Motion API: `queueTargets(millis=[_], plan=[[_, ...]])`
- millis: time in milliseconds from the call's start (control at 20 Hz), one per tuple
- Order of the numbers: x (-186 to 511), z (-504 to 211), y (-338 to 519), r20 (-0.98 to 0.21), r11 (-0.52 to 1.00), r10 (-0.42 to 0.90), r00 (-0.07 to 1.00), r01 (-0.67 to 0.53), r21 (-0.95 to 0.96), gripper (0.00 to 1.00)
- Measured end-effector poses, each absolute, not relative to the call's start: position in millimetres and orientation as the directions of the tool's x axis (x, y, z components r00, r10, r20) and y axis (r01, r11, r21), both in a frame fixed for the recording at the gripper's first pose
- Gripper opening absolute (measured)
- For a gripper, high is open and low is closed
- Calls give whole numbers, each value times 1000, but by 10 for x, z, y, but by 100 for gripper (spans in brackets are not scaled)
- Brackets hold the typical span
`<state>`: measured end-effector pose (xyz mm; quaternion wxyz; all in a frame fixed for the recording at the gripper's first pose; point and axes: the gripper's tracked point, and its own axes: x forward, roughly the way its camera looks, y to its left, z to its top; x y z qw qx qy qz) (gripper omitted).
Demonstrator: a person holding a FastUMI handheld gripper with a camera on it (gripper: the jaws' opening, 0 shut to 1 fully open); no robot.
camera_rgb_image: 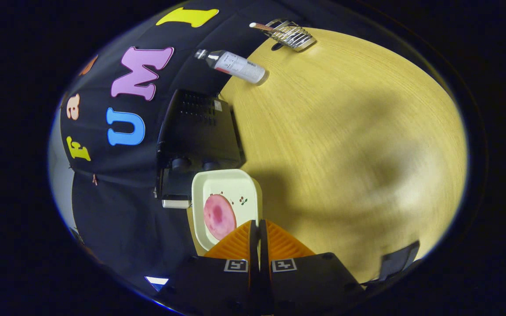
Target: Open the toaster oven, put the food inside, and close the toaster oven door.
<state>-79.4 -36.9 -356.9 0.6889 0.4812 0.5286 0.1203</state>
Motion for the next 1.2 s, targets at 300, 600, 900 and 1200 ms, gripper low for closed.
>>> queueTargets(millis=[300,600,900,1200], plan=[[-837,-3360,437,-635,492,643,428,405,771,5],[-755,-3263,1119,-651,471,610,452,453,757,5],[-470,-3213,1456,-681,434,539,496,530,729,5],[-131,-3212,1628,-715,384,450,534,607,695,5]])
